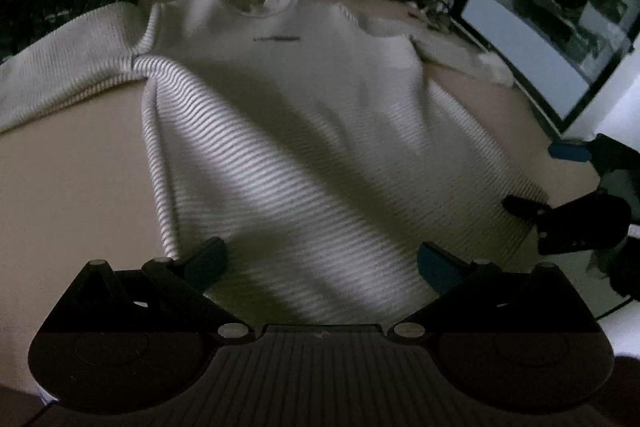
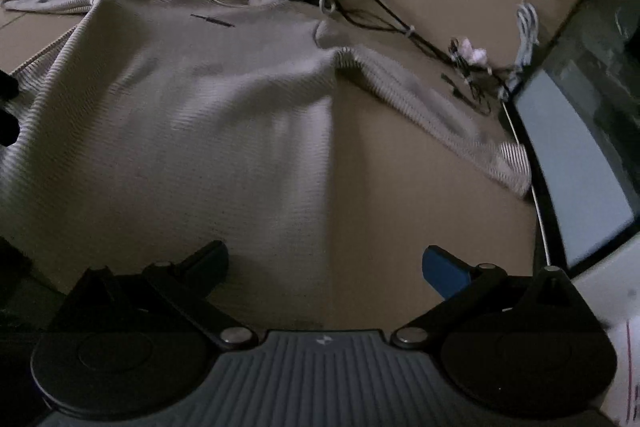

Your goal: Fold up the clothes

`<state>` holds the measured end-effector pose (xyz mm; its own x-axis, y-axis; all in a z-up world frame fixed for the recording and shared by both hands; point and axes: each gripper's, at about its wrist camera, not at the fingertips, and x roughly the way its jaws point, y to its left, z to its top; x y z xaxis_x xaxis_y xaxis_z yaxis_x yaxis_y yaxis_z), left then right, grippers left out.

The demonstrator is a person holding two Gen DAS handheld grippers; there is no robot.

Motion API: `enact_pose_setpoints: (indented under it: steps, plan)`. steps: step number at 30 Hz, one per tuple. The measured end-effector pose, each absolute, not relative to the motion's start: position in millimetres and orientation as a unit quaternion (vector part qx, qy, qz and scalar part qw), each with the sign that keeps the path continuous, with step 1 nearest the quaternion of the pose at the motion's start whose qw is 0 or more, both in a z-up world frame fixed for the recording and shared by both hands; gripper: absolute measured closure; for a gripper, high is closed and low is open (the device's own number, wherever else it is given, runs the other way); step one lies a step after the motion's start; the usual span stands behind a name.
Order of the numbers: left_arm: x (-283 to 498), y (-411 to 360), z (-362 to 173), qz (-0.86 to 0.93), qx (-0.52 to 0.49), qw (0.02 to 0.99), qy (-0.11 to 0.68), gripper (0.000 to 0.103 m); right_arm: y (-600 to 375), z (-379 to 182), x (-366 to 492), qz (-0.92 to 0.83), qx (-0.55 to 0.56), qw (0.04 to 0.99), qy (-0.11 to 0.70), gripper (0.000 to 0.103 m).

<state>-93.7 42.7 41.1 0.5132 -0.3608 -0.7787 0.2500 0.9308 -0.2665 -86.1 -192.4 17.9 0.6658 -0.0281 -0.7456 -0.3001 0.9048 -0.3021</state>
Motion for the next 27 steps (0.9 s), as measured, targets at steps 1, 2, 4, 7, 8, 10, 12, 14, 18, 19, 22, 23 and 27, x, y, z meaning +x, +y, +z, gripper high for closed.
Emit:
enact_pose_setpoints:
  steps: [1,2,4,7,8,10,12,14,18,19,22,23,27]
  plan:
    - [-96.2,45.2,42.2,-0.178,-0.057,0.864,0.467,0.000,-195.1,19.1,-89.8,0.085,-0.196,0.886,0.411,0.000]
    - [-98.4,48.5,44.6,-0.180,-0.056,0.860,0.474,0.000,-197.0,20.9,-92.7,0.099,-0.193,0.881,0.421,0.000]
    - [-98.2,52.8,47.8,-0.180,-0.063,0.853,0.486,0.000,-201.6,25.3,-93.3,0.130,-0.180,0.868,0.445,0.000]
    - [-89.9,59.0,54.4,-0.174,-0.083,0.849,0.491,0.000,-225.6,39.1,-66.7,0.130,-0.082,0.875,0.458,0.000]
    - [-84.7,59.2,58.1,-0.169,-0.087,0.857,0.479,0.000,-238.6,45.0,-52.0,0.115,-0.032,0.884,0.452,0.000]
    - [-69.7,54.4,66.7,-0.153,-0.078,0.878,0.446,0.000,-264.5,56.8,-22.6,0.085,0.069,0.894,0.435,0.000]
    - [-54.3,44.8,68.4,-0.130,-0.072,0.894,0.423,0.000,-289.6,66.3,6.2,0.055,0.165,0.893,0.415,0.000]
    - [-39.0,35.8,69.2,-0.109,-0.068,0.906,0.404,0.000,-307.0,56.4,30.8,0.031,0.218,0.884,0.412,0.000]
    - [-10.4,25.7,54.7,-0.083,-0.089,0.893,0.434,0.000,-335.2,36.0,73.9,0.003,0.319,0.855,0.408,0.000]
    - [-7.8,24.1,51.1,-0.080,-0.092,0.890,0.440,0.000,-338.5,30.5,81.2,0.008,0.342,0.845,0.410,0.000]
    - [-2.4,22.1,41.2,-0.070,-0.093,0.882,0.457,0.000,-337.6,21.5,96.0,0.031,0.372,0.829,0.416,0.000]
    - [-1.2,22.2,38.6,-0.067,-0.095,0.880,0.461,0.000,-335.9,19.3,100.5,0.039,0.378,0.825,0.419,0.000]
    - [-1.8,26.2,38.2,-0.059,-0.110,0.879,0.459,0.000,-326.3,9.0,120.8,0.064,0.419,0.790,0.444,0.000]
